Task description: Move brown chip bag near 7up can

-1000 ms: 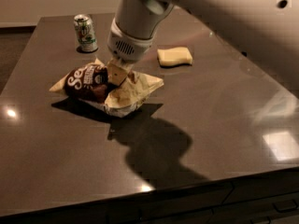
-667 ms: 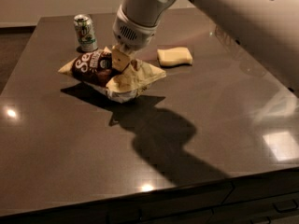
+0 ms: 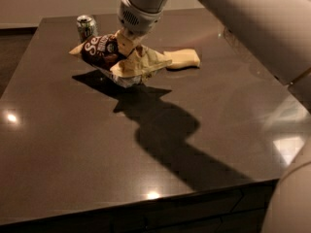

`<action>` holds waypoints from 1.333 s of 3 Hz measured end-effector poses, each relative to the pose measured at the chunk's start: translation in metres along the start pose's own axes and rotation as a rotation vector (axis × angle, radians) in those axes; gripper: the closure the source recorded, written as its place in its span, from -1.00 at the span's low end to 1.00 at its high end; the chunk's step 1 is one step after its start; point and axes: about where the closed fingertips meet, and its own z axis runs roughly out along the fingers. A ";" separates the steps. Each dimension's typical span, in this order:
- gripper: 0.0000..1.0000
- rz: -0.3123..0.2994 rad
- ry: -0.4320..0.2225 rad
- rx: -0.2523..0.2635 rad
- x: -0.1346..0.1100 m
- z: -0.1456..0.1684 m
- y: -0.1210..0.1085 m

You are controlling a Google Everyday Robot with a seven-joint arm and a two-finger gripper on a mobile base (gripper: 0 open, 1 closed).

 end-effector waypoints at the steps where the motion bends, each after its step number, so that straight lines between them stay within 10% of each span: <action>1: 1.00 0.009 0.001 0.035 -0.010 0.010 -0.016; 2: 1.00 -0.003 -0.002 0.055 -0.022 0.020 -0.020; 4: 0.17 -0.064 0.001 0.104 -0.044 0.043 -0.018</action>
Offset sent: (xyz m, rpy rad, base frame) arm 0.0459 0.0306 -0.0061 -0.0286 -0.0796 -0.0207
